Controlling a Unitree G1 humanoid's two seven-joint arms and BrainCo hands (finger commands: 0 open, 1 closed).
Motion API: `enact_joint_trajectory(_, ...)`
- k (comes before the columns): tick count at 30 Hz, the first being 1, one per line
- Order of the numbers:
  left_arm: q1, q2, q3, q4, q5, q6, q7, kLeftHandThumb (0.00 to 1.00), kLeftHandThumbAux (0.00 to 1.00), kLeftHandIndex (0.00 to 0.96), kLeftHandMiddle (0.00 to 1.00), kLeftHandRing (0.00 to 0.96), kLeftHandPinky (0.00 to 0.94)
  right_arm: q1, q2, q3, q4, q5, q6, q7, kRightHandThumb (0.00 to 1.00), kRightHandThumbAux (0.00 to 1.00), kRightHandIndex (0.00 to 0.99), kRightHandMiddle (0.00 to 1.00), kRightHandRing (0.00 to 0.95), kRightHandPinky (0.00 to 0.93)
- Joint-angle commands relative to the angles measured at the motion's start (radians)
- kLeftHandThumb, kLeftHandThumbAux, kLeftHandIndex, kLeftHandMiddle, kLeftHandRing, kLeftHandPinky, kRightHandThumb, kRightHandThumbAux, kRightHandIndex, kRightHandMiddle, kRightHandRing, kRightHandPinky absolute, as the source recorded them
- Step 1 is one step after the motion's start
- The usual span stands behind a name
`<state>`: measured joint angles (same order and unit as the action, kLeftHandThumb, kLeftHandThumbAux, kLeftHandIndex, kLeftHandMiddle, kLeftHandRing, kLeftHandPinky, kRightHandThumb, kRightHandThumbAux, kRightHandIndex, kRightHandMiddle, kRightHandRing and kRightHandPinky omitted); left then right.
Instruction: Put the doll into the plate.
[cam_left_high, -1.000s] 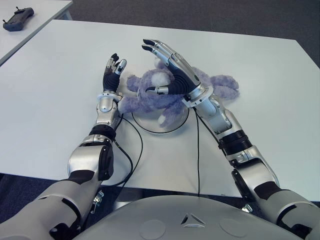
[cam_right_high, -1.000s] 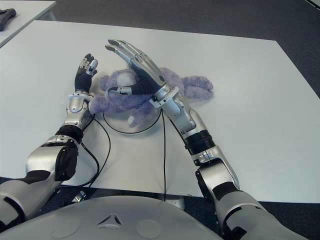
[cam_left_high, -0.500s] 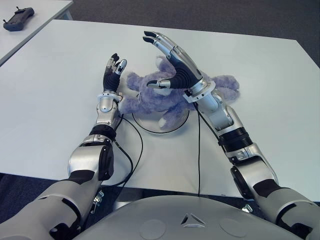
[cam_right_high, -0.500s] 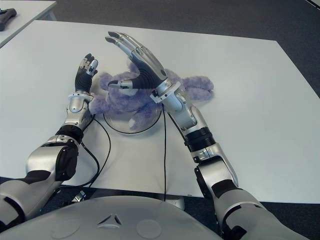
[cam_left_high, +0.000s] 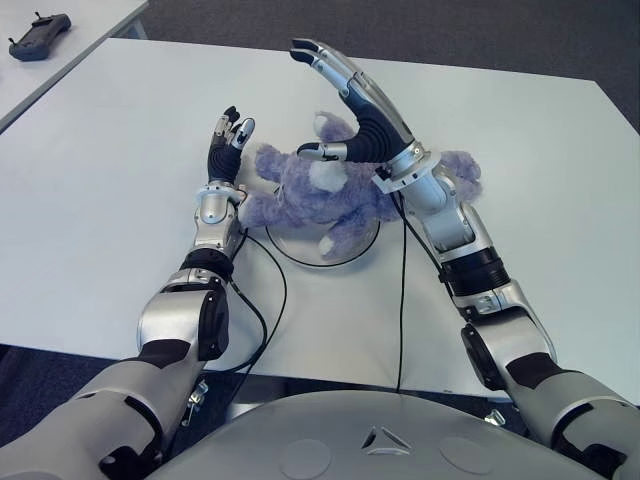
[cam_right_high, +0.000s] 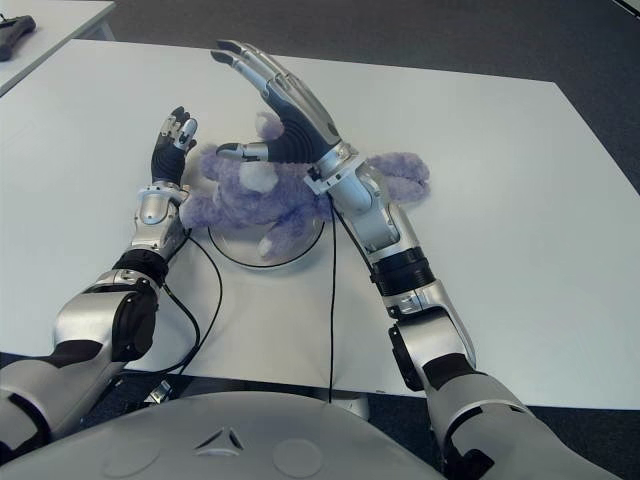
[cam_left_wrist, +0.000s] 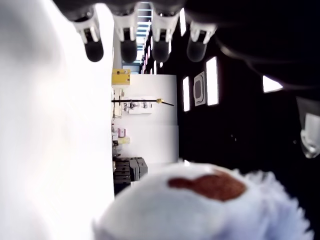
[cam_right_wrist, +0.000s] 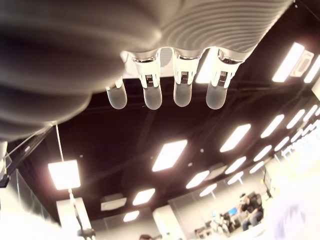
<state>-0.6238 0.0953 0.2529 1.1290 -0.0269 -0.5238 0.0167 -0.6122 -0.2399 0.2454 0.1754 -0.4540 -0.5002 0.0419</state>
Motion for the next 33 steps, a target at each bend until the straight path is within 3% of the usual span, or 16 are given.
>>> enact_joint_trajectory(1,0.243,-0.103,-0.010,0.158,0.001,0.078,0.032,0.000,0.438,0.003,0.053,0.007,0.000,-0.035,-0.014,-0.039,-0.017,0.053,0.043,0.038,0.058,0.336,0.000,0.000,0.000,0.000)
enact_joint_trajectory(15,0.243,-0.100,0.002,0.162,-0.012,0.072,0.010,0.000,0.440,0.002,0.039,0.000,0.000,-0.088,-0.001,-0.121,0.060,0.104,0.030,-0.027,0.005,0.293,0.000,0.000,0.000,0.000)
enact_joint_trajectory(33,0.235,-0.096,0.011,0.164,-0.020,0.091,0.005,0.000,0.447,0.004,0.058,0.013,0.000,-0.171,-0.058,-0.222,0.352,0.182,-0.038,-0.077,0.000,0.302,0.000,0.000,0.000,0.000)
